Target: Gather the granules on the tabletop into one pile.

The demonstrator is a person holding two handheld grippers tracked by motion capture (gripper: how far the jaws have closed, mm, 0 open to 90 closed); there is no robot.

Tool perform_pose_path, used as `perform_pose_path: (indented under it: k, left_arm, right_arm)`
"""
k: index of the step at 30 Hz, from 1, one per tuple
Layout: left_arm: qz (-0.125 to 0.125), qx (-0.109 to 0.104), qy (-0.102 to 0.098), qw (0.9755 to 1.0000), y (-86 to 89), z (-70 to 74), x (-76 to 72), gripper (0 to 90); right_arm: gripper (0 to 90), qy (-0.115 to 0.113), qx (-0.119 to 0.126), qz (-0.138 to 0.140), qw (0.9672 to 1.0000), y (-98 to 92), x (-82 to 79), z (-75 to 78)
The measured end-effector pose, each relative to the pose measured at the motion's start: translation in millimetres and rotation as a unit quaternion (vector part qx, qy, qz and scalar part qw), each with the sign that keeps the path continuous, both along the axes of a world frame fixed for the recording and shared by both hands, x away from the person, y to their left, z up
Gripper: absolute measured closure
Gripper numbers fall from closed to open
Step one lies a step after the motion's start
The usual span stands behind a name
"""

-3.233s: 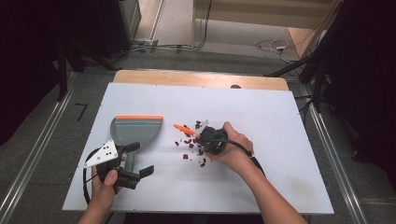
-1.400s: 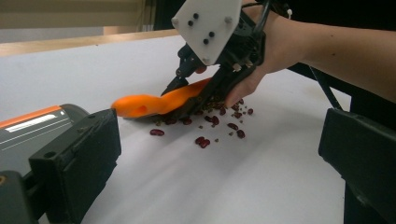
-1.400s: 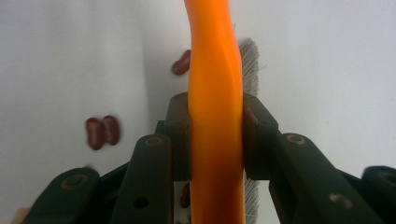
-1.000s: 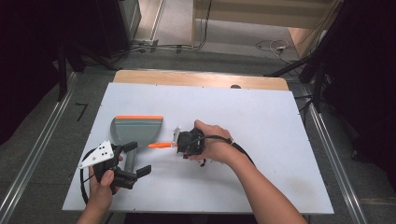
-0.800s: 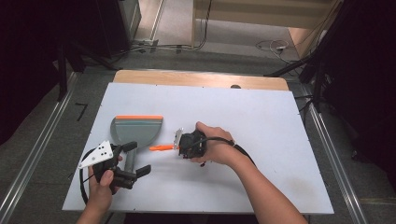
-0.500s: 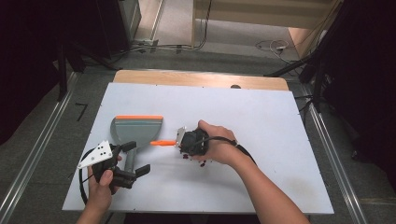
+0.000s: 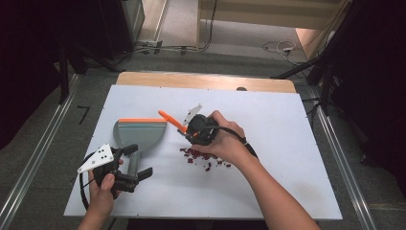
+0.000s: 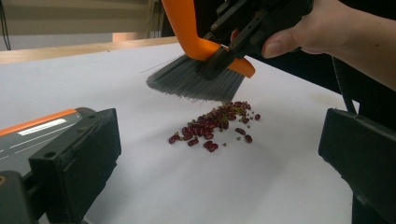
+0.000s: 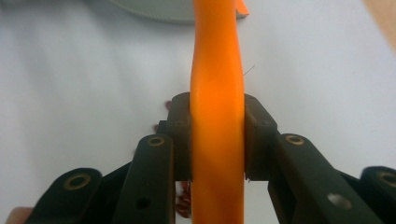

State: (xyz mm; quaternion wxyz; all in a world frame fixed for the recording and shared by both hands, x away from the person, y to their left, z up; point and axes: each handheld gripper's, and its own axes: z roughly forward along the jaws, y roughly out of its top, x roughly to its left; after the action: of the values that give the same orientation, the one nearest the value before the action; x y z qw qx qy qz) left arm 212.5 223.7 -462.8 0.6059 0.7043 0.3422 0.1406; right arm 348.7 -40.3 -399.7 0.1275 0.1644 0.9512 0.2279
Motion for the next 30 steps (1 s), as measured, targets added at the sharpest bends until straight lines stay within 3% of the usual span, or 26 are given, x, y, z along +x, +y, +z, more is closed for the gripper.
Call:
perform_pose_path:
  k: [1, 2, 5, 6, 8, 9, 10, 11, 12, 16, 18, 20, 22, 23, 28, 30]
  left_arm:
    - [0.0, 0.0, 0.0, 1.0, 0.0, 0.0, 0.0, 0.2]
    - [0.0, 0.001, 0.0, 1.0, -0.2, 0.1, -0.1, 0.2]
    - [0.0, 0.003, -0.001, 1.0, -0.1, 0.4, -0.2, 0.2]
    - [0.0, 0.003, -0.002, 1.0, 0.1, 0.4, -0.2, 0.2]
    - [0.001, 0.0, -0.001, 1.0, 0.3, 0.1, -0.2, 0.2]
    - [0.001, 0.0, -0.001, 1.0, 0.5, 0.1, -0.3, 0.2]
    - [0.001, 0.001, -0.001, 1.0, 0.8, 0.1, -0.2, 0.2]
    - [0.0, 0.0, -0.001, 1.0, 0.9, 0.0, -0.2, 0.2]
    - [0.0, 0.0, -0.001, 1.0, 1.0, -0.1, -0.1, 0.2]
    - [0.0, 0.0, -0.002, 1.0, 1.5, -0.4, 0.3, 0.2]
    - [-0.001, -0.001, -0.001, 1.0, 1.2, -0.3, 0.0, 0.2]
    - [-0.001, -0.001, -0.001, 1.0, 0.9, -0.5, 0.0, 0.2]
    - [-0.002, 0.001, 0.0, 1.0, 0.8, -0.8, 0.3, 0.2]
    - [-0.003, 0.001, 0.0, 1.0, 0.6, -0.8, 0.3, 0.2]
    - [-0.003, 0.002, 0.001, 1.0, -0.6, -1.2, 0.1, 0.2]
    - [-0.003, 0.003, 0.0, 1.0, -0.3, -1.0, -0.3, 0.2]
  right_arm:
    - [68.0, 0.024, -0.001, -0.01, 0.9997, 2.0, -0.3, 0.2]
    - [68.0, 0.024, -0.001, -0.01, 0.9997, 2.0, -0.3, 0.2]
    - [68.0, 0.074, 0.0, -0.013, 0.9972, 13.5, -4.2, -6.7]
    - [68.0, 0.075, 0.001, -0.014, 0.997, 16.2, -5.6, -8.5]
    - [68.0, 0.103, 0.012, -0.021, 0.9944, 21.5, -5.7, -11.5]
    - [68.0, 0.121, 0.025, -0.03, 0.9919, 23.6, -4.9, -12.6]
    - [68.1, 0.163, 0.049, -0.045, 0.9843, 26.3, -0.1, -14.7]
    - [68.1, 0.163, 0.049, -0.045, 0.9843, 26.3, -0.1, -14.7]
    - [68.0, 0.18, 0.054, -0.051, 0.9808, 26.9, 1.9, -15.7]
    - [68.1, 0.254, 0.071, -0.08, 0.9613, 29.2, 14.6, -28.0]
    - [68.1, 0.267, 0.072, -0.103, 0.9554, 29.0, 21.9, -36.7]
    - [68.2, 0.271, 0.076, -0.115, 0.9525, 26.3, 28.1, -41.7]
    - [68.7, 0.248, 0.063, -0.13, 0.9579, 23.4, 32.5, -45.0]
    - [68.8, 0.25, 0.063, -0.141, 0.9559, 19.3, 36.9, -47.9]
    - [68.6, 0.252, 0.059, -0.16, 0.9525, 12.2, 42.9, -53.6]
    - [68.4, 0.259, 0.062, -0.172, 0.9483, 8.1, 45.9, -56.3]
